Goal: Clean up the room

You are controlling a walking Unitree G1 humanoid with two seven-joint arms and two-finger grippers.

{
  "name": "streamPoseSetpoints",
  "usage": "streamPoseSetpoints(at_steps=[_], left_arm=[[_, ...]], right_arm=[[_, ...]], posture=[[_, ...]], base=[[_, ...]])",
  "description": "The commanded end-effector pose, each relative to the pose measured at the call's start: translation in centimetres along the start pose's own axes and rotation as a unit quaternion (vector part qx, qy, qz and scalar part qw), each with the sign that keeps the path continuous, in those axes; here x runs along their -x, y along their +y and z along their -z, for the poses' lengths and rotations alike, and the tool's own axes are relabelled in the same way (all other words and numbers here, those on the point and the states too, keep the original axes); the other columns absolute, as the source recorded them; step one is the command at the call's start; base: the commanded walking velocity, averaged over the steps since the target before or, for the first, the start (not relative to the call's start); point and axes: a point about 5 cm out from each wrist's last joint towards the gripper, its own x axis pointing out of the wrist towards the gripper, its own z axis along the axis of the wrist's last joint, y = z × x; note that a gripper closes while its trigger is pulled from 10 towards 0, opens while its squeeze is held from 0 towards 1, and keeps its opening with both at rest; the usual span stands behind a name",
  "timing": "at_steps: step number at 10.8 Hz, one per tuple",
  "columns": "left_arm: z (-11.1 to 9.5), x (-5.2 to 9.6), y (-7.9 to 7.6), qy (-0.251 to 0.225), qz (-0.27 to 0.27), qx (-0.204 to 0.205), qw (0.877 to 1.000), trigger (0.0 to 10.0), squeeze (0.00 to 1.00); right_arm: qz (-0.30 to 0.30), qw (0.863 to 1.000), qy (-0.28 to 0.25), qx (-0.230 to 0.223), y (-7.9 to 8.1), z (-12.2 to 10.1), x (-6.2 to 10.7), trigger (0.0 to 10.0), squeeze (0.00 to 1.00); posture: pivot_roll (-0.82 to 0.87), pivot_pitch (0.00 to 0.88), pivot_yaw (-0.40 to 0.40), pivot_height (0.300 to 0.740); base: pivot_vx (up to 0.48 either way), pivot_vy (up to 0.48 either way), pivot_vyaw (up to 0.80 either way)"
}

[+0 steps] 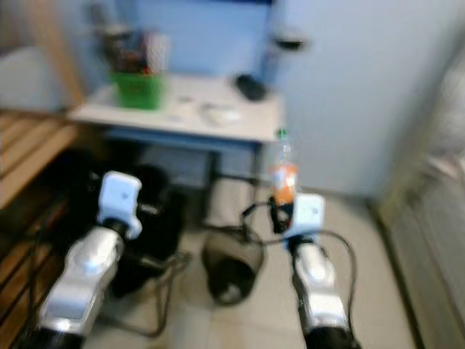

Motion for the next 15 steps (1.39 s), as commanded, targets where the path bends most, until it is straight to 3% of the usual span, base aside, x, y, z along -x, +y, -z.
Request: streamPoseSetpoints(at_steps=[1, 5, 6, 9, 11, 13, 15], left_arm=[[0.0, -0.1, 0.5, 0.002, -0.007, -0.010, 1.000, 10.0, 0.00], [0.0, -0.2, 0.1, 0.004, 0.004, -0.013, 1.000, 10.0, 0.00], [0.2, -0.2, 0.0, 0.008, 0.006, 0.010, 1.000, 10.0, 0.00], [0.5, 0.0, -0.2, 0.021, 0.023, 0.011, 0.999, 10.0, 0.00], [1.7, 0.8, -2.3, 0.055, 0.133, -0.021, 0.989, 10.0, 0.00], [2.9, 1.3, -4.4, 0.078, 0.236, -0.044, 0.968, 10.0, 0.00], [3.2, 1.5, -5.4, 0.095, 0.292, -0.021, 0.951, 10.0, 0.00]], right_arm=[[-0.005, 1.000, -0.009, 0.000, 0.4, -0.4, -0.2, 10.0, 0.00], [0.000, 1.000, -0.005, 0.000, 0.4, -0.1, -0.2, 10.0, 0.00], [0.012, 1.000, 0.008, 0.013, 0.1, 0.2, -0.4, 10.0, 0.00], [-0.007, 0.996, 0.085, 0.016, 0.5, 2.6, -0.8, 10.0, 0.00], [-0.045, 0.989, 0.139, 0.023, 1.0, 4.3, -1.0, 10.0, 0.00], [-0.101, 0.971, 0.210, 0.058, 1.9, 6.1, -1.2, 10.0, 0.00], [-0.147, 0.951, 0.247, 0.115, 3.5, 6.6, -1.7, 10.0, 0.00]], posture=[[0.02, 0.000, 0.008, 0.731], [0.02, 0.000, 0.006, 0.731], [0.03, 0.000, 0.004, 0.731], [0.05, 0.000, -0.006, 0.731], [0.08, 0.000, -0.030, 0.731], [0.11, 0.000, -0.056, 0.731], [0.15, 0.010, -0.092, 0.731]], base=[[0.364, -0.307, 0.73], [0.368, -0.305, 0.55], [0.000, 0.000, 0.00], [0.000, 0.000, 0.00], [0.000, 0.000, 0.00], [0.000, 0.000, 0.00], [0.000, 0.000, 0.00]])
